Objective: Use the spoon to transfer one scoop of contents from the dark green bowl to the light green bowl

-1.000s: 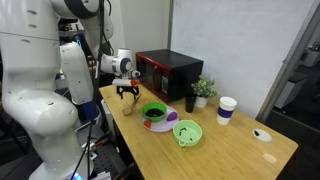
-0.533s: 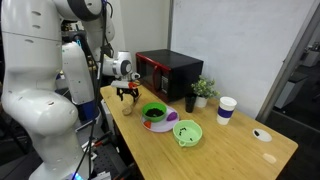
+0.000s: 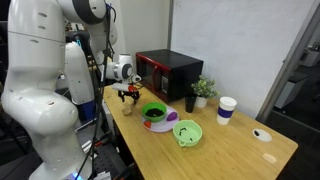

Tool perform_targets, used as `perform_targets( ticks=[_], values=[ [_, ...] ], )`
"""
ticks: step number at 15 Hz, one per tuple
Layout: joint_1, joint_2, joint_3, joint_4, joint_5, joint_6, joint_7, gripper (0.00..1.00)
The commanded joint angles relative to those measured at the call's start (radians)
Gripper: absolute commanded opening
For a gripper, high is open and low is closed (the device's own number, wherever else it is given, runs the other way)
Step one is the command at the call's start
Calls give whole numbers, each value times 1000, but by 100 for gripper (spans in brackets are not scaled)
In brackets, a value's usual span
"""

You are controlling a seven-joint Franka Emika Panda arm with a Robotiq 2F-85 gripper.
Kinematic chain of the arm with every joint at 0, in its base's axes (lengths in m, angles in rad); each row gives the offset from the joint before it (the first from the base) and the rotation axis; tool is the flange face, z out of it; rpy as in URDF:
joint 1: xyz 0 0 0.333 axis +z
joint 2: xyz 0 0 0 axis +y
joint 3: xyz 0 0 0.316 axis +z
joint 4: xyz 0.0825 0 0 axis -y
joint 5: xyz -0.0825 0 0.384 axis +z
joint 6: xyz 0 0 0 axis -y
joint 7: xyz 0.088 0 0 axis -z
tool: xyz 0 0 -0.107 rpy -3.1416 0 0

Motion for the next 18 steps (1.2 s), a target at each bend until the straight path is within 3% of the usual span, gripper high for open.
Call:
perform_targets(
  ticks=[1, 14, 15, 16, 18],
  values=[
    [22, 34, -28, 16, -28, 38, 33, 100],
    [57, 96, -65, 73, -48, 70, 45, 100],
    [58, 100, -65, 76, -46, 71, 43, 97],
    [56, 102, -62, 77, -42, 73, 39, 74],
    [57, 103, -62, 75, -41, 75, 36, 70]
  ],
)
